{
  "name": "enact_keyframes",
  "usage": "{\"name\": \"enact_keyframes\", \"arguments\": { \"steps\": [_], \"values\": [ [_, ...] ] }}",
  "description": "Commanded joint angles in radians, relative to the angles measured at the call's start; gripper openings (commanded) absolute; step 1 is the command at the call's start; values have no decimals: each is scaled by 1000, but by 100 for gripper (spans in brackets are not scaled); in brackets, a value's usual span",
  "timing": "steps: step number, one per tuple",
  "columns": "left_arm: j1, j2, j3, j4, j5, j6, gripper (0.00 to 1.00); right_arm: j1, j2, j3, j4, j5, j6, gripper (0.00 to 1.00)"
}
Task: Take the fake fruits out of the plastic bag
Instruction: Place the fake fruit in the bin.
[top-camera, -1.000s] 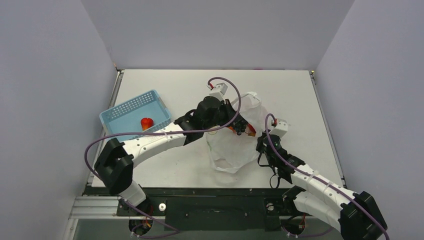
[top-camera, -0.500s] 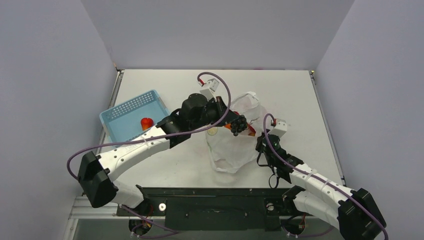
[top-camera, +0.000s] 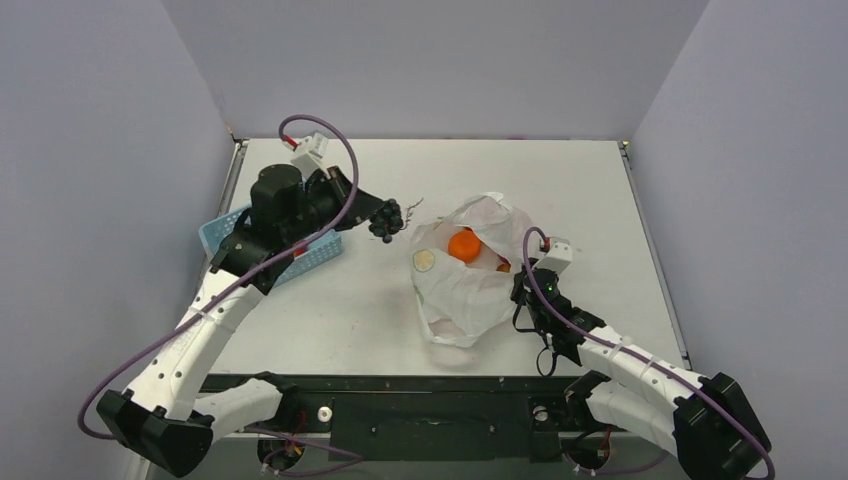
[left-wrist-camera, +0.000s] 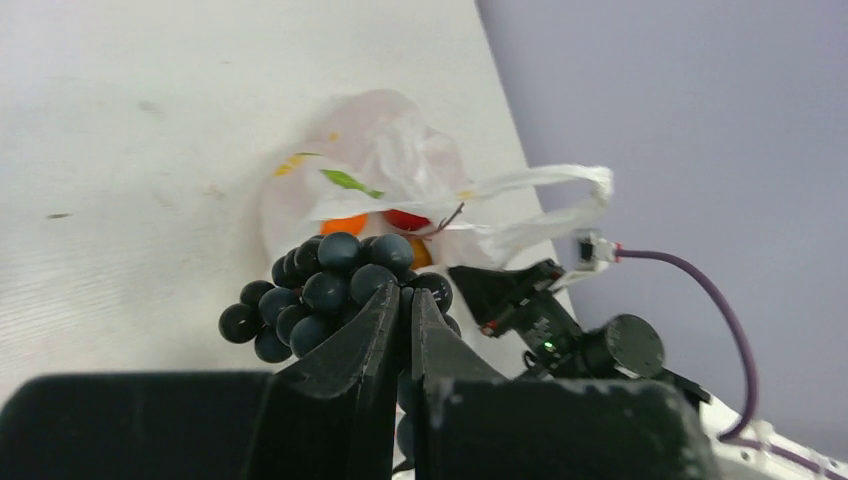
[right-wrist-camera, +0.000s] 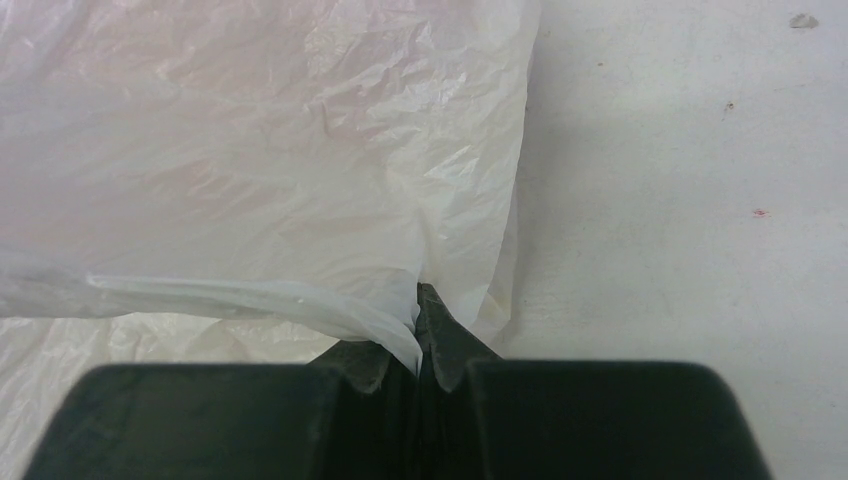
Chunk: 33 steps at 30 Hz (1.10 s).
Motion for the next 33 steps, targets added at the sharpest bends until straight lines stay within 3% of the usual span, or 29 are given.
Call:
{"name": "enact_keyframes", "arguments": {
  "steps": [1,8,17,22,33],
  "values": [
    [145,-7,39,-217,95,150,0,-3,11,24,58,6,-15,0],
    [360,78,94,-300,43,322,0,-3,23,28,59,-2,-16,0],
    [519,239,69,-86,-19,371,0,-4,57,35,74,-45,-3,0],
    [549,393,119,5,16,367,0,-4,71,36,82,-62,0,0],
    [574,673,318,-32,-34,414,0,-5,121,46,92,-69,-5,0]
  ]
}}
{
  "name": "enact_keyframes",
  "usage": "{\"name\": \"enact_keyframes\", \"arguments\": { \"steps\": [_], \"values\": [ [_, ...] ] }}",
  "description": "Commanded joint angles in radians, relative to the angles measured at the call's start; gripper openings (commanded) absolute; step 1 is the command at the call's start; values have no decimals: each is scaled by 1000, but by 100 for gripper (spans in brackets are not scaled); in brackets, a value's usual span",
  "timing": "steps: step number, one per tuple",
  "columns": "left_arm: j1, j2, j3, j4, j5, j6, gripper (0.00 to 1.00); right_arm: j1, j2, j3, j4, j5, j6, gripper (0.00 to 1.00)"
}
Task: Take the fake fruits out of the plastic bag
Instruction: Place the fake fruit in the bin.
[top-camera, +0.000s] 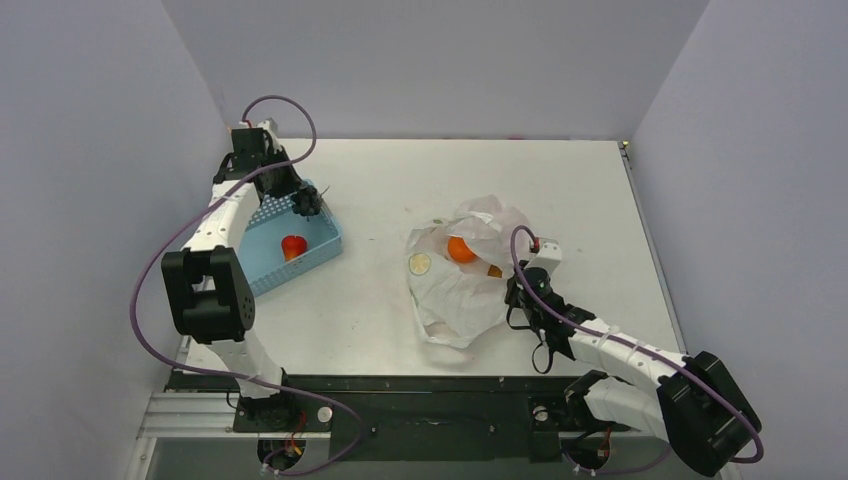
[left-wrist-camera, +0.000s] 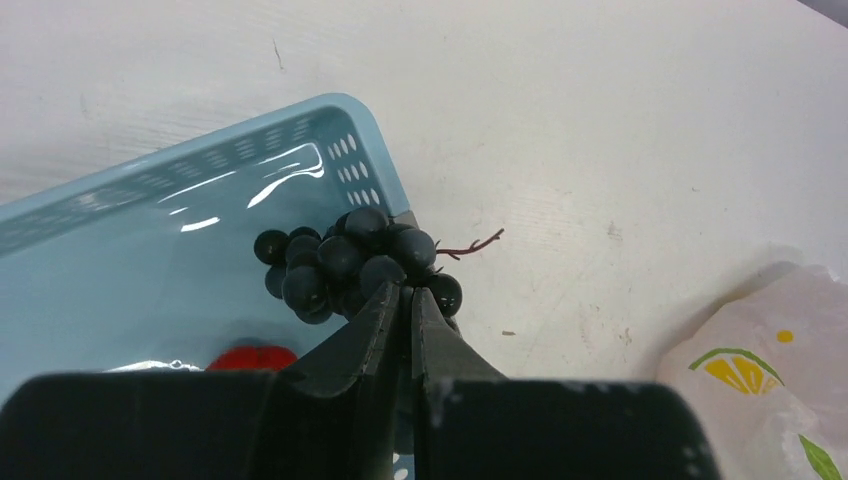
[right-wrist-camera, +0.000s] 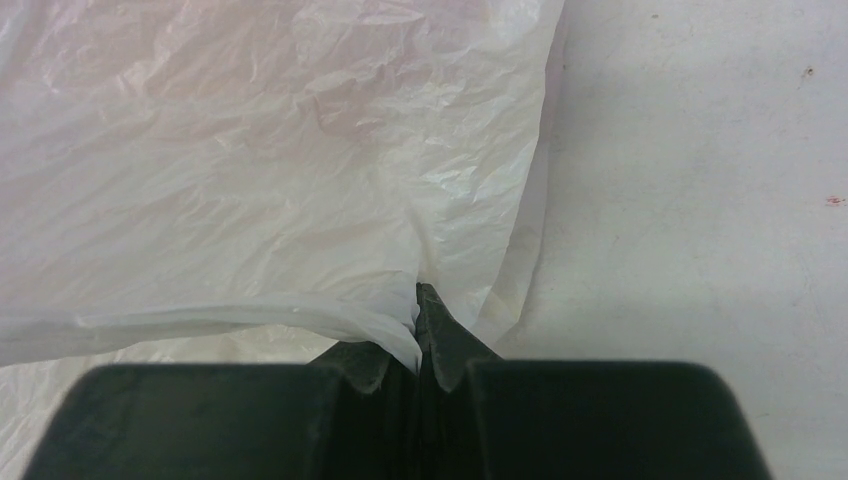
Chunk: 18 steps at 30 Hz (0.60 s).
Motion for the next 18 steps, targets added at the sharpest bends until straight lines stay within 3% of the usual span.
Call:
{"name": "enact_keyframes", "arguments": {
  "steps": [1,4,5,7,10,15,18],
  "values": [
    [16,35,54,49,-14,23,0,-4,16,46,41,-5,0,0],
    [16,5,-14,66,-6,18,0,-4,-14,37,47,-12,-1,0],
    [14,-6,-54,85,-1,9,13,-4,-21,29,55,-17,0,0],
    [15,-42,-102,81,-1,-16,31,-4,-31,24,60,-21,2,0],
    [11,-84,-149,59,-14,-28,44,-4,-26,33,51,-24,0,0],
    [11,-181,-202,15,-34,-27,49,-4,-58,19,53,-25,-1,0],
    [1,-243,-253,7,26,-62,49,-3,-56,20,61,-32,0,0]
  ]
}}
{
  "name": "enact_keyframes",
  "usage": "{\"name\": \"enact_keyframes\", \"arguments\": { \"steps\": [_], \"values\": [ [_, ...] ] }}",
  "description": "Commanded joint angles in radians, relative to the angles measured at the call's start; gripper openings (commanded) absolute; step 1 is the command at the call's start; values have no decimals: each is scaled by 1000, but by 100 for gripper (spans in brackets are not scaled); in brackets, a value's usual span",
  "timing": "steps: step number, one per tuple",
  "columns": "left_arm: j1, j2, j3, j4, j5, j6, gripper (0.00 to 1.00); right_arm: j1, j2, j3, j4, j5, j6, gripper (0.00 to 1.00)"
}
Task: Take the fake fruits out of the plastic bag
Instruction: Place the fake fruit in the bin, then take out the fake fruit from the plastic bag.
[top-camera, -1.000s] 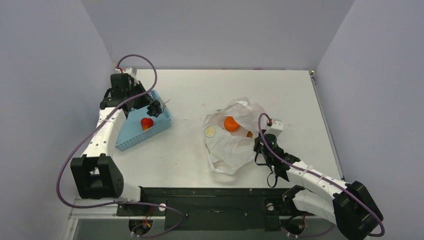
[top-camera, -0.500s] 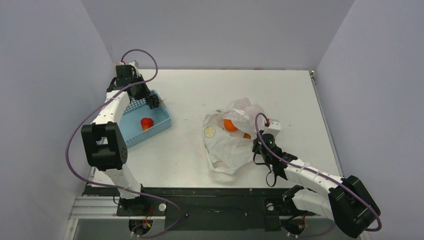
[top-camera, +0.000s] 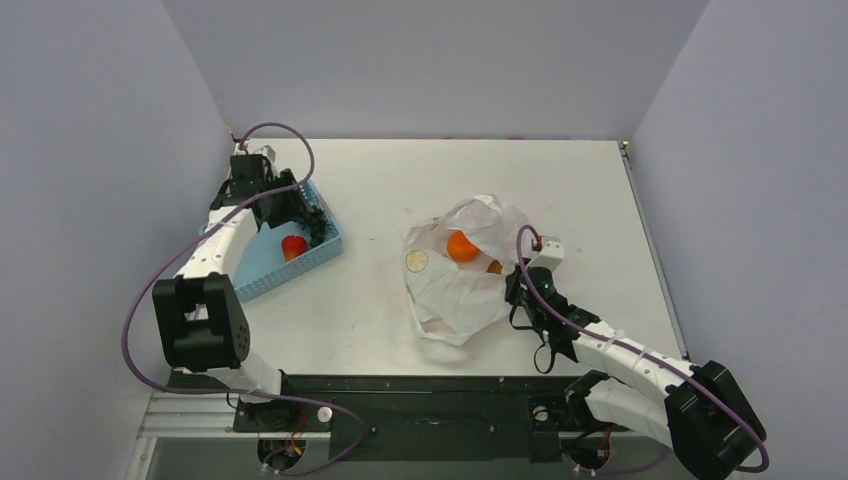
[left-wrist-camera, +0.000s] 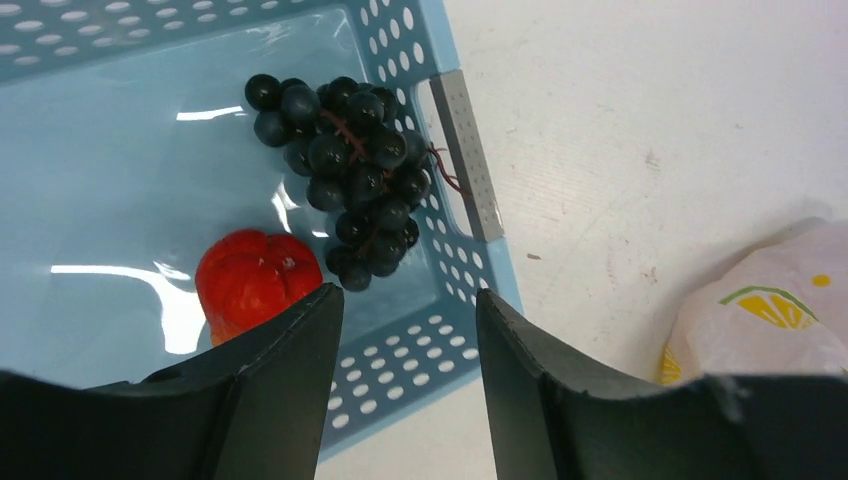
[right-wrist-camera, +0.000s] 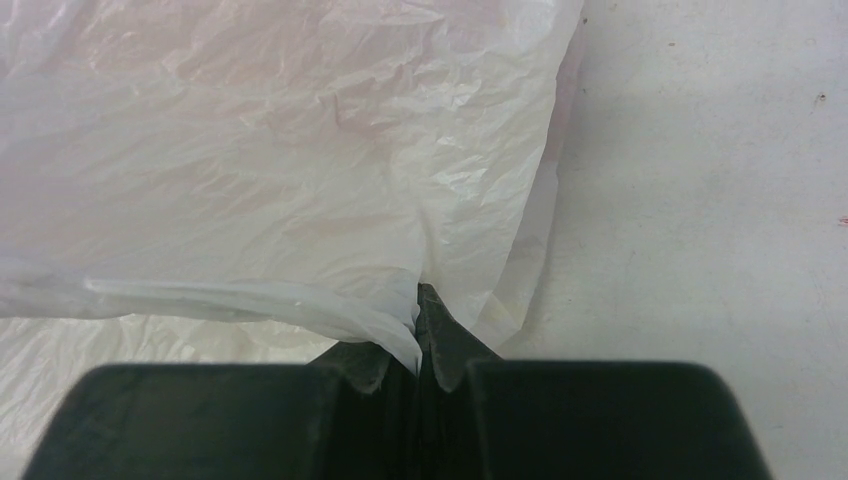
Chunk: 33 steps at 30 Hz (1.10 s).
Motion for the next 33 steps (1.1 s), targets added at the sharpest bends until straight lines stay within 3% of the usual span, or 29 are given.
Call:
{"name": "enact_keyframes", "arguments": {
  "steps": [1,3,9,15,19,25,33],
  "values": [
    [-19,-168,-51,5,65,-55,49,-4,-13,23,56,-14,0,0],
    [-52,-238,-114,27,104,-89,49,-4,-1,33,50,-25,0,0],
    [-364,-464,-343,202,91,-264,50,-2,-15,23,64,-39,0,0],
    [-709,-574,-503,544,-131,-377,49,1,-25,19,79,-54,-8,0],
    [-907,-470,-498,681,-248,-337,48,1,-48,10,85,-52,-20,0],
    [-1084,-230,-346,744,-435,-147,50,2,-97,-19,102,-44,-23,0],
    [-1112,-102,-326,857,-543,-28,64,1,-71,-10,92,-52,-21,0]
  ]
}}
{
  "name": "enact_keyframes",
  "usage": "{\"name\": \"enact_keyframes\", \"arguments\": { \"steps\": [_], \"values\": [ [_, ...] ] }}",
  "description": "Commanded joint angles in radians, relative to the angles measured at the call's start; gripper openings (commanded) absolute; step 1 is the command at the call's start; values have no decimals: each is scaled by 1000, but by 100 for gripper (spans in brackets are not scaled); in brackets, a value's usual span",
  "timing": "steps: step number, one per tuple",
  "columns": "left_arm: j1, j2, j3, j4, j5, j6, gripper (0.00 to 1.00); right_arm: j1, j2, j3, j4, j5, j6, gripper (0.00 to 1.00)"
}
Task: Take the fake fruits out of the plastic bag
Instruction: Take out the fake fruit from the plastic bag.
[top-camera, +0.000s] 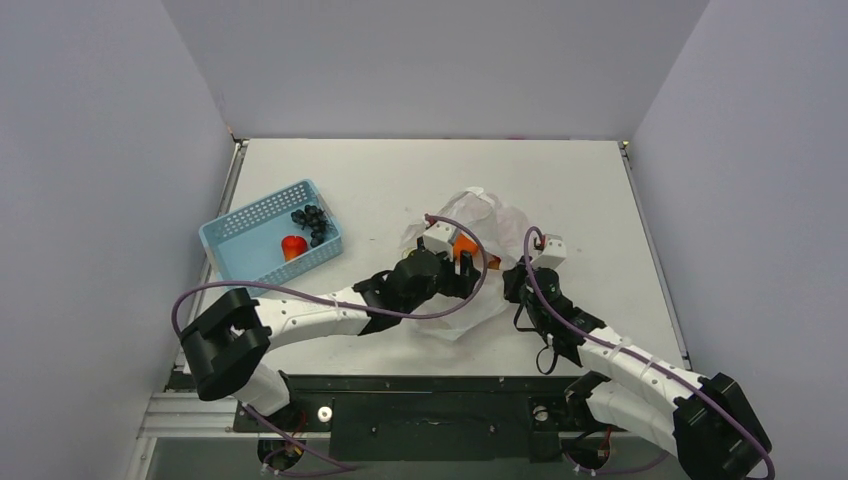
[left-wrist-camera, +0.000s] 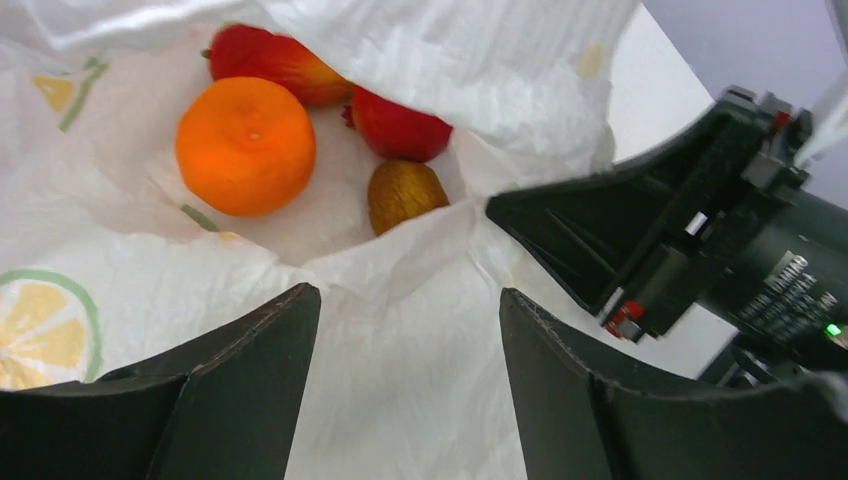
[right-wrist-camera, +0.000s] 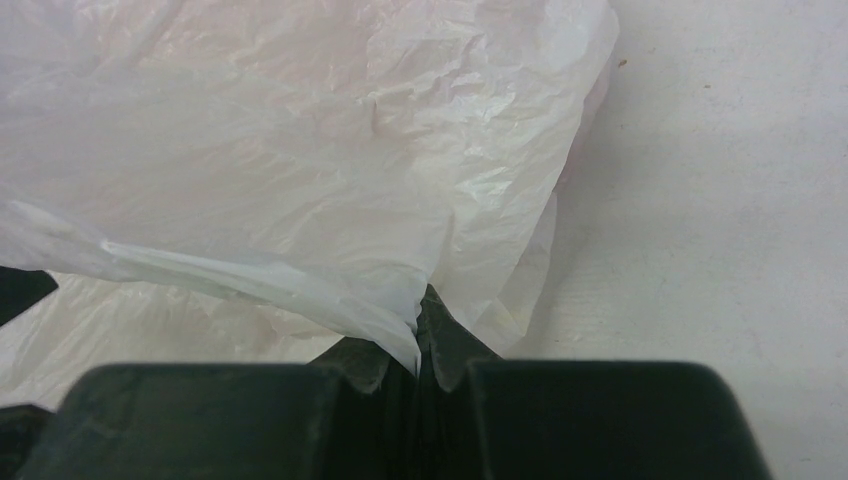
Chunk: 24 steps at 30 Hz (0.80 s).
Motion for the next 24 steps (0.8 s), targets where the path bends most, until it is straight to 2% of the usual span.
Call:
{"name": "enact_keyframes", "arguments": {
  "steps": [1,7,9,13,17,24],
  "values": [
    [7,32,63,113,-127,103,66,0,0,1,49,-3,-1,0],
    [35,105,118,117,-144,149,66,0,-7,-3,55,-3,2,0],
    [56,135,146,111,-126,161,57,0,0,-1,51,-2,1,0],
    [112,207,201,97,-60,175,70,-1,-5,-3,50,3,-1,0],
    [135,269,206,157,-41,192,83,-1,-11,-4,45,8,-3,0],
    [133,345,219,228,-59,195,89,-2,13,-1,56,-6,-2,0]
  ]
}}
